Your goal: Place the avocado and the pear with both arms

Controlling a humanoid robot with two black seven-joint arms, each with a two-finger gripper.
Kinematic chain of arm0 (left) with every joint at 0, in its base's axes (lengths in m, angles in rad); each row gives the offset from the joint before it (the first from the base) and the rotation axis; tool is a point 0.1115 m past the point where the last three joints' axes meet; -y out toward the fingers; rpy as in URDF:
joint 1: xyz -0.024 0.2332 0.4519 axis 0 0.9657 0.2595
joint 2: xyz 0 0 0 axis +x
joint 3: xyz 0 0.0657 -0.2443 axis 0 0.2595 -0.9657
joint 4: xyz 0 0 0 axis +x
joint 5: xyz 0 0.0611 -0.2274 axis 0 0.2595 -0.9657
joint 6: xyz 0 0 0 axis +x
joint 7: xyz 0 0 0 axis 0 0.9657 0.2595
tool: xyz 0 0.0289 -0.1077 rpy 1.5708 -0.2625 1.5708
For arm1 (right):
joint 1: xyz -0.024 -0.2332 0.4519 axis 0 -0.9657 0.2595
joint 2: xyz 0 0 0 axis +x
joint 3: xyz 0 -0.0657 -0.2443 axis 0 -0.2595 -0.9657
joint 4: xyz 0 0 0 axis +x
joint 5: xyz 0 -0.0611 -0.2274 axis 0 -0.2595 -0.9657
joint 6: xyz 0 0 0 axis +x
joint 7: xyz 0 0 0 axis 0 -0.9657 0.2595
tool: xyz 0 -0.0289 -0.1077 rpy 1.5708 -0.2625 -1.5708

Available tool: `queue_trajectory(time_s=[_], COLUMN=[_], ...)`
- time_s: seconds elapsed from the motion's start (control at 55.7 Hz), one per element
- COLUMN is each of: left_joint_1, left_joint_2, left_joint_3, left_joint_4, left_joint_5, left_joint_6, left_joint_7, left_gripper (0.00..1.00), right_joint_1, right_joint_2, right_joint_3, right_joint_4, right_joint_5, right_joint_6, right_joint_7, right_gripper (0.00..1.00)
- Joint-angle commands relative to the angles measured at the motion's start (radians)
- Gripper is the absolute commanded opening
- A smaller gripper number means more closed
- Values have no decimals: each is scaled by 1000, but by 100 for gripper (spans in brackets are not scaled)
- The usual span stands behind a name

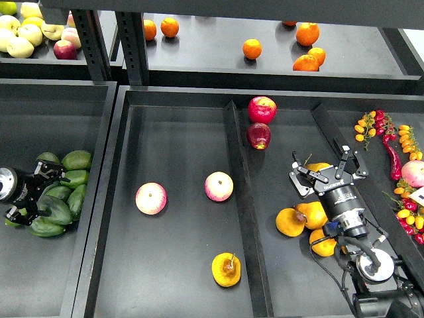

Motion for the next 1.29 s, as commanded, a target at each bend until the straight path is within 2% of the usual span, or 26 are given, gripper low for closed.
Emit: queue_trajectory(time_s=[0.0,0.198,0.323,0.341,0.431,0.808,0.97,1.095,1.185,1.257,1.275], left_joint_1=[-1,29,34,36,42,164,269,374,437,474,497], left_joint_2=[12,-2,-65,-90,-123,-264,-322,-374,-408,-439,-463], left_joint_3=[-48,-326,-532,-632,-754,-1161,-1297,-1325,-1326,-1326,-1326], left_joint_4=[2,11,11,9,9,-26,-144,-253,-319,-371,-418], left_joint_5=[-6,-95,-138,-137,-137,-138,-138,-138,-138,-138,-138], left_joint_6=[0,0,0,0,0,0,0,0,0,1,8], left_joint_7=[0,0,0,0,0,0,0,0,-88,-130,-137], left_gripper=[100,100,100,100,100,100,100,100,100,100,100], right_joint_1=[2,5,6,14,23,31,29,29,31,32,36], right_joint_2=[0,0,0,0,0,0,0,0,0,0,0], right_joint_3=[-2,-2,-2,-3,-3,-23,-22,-22,-22,-23,-23], right_joint_4=[-2,-2,-2,-2,-3,-5,-3,-5,-3,-2,-2], right_joint_5=[-1,-1,-1,-1,-2,-2,-1,-1,-1,-1,-1], right_joint_6=[0,0,0,0,0,0,0,0,0,0,0], right_joint_7=[0,0,2,2,2,2,6,8,8,6,3], right_gripper=[100,100,100,100,100,100,100,100,100,100,100])
